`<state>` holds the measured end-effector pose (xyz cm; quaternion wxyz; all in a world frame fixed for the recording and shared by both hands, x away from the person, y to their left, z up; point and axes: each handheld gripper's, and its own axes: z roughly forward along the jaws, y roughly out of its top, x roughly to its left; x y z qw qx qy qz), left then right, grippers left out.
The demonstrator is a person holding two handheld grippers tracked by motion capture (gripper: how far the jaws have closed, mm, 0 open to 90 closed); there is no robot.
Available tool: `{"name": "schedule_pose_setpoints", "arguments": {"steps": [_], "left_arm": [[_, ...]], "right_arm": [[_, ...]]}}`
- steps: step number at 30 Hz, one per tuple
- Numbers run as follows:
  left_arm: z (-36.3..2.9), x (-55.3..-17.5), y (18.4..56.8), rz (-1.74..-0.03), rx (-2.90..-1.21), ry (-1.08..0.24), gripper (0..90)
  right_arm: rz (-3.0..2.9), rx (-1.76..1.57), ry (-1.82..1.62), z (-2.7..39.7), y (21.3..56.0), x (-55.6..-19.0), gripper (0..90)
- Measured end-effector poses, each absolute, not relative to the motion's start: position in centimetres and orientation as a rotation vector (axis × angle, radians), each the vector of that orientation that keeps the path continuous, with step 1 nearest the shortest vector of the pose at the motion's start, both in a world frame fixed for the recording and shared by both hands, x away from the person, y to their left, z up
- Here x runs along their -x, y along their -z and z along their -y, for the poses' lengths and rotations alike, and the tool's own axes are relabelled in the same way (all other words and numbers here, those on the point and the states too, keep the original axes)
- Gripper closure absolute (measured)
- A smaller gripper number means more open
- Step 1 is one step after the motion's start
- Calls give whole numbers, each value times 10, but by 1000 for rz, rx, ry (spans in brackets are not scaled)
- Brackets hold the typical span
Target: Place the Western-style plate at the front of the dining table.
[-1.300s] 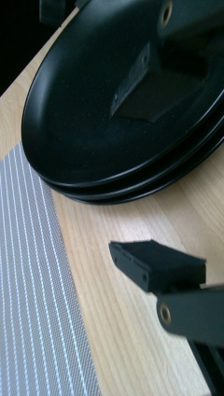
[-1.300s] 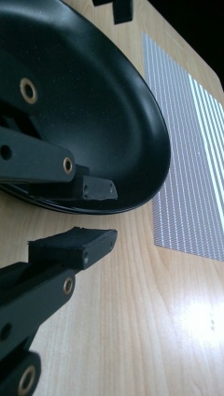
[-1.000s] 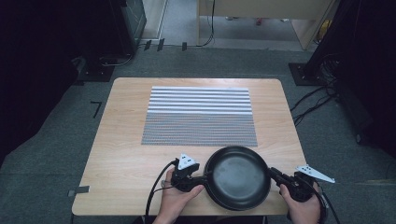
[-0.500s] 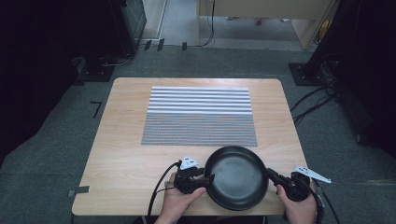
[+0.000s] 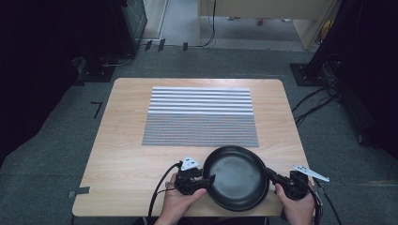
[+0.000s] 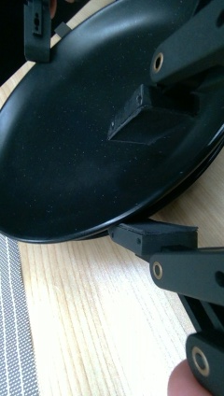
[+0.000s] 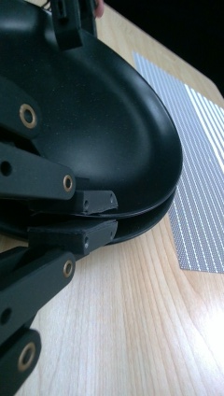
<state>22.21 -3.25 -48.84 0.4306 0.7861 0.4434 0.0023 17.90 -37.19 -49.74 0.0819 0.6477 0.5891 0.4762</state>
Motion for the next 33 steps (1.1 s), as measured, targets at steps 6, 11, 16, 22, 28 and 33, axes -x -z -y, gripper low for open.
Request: {"name": "schedule_pose_setpoints", "arguments": {"steps": [6, 11, 16, 22, 28, 33], "left_arm": [[31, -222, 489, -1100, -1967, 3, 502], [32, -220, 487, -1081, -1992, -30, 485], [27, -221, 485, -1090, -1975, -20, 484], [10, -223, 476, -1100, -1922, 14, 490], [11, -218, 479, -1088, -1971, -26, 614], [8, -217, 478, -1079, -1970, -42, 628]], "right_arm": [[-1747, -1940, -1429, 369, 499, -181, 851], [-1741, -1951, -1442, 368, 500, -181, 850], [-1744, -1969, -1484, 367, 502, -183, 850], [-1766, -1939, -1470, 359, 503, -185, 843], [-1761, -1938, -1457, 356, 505, -185, 828], [-1754, -1973, -1471, 354, 508, -185, 802]]}}
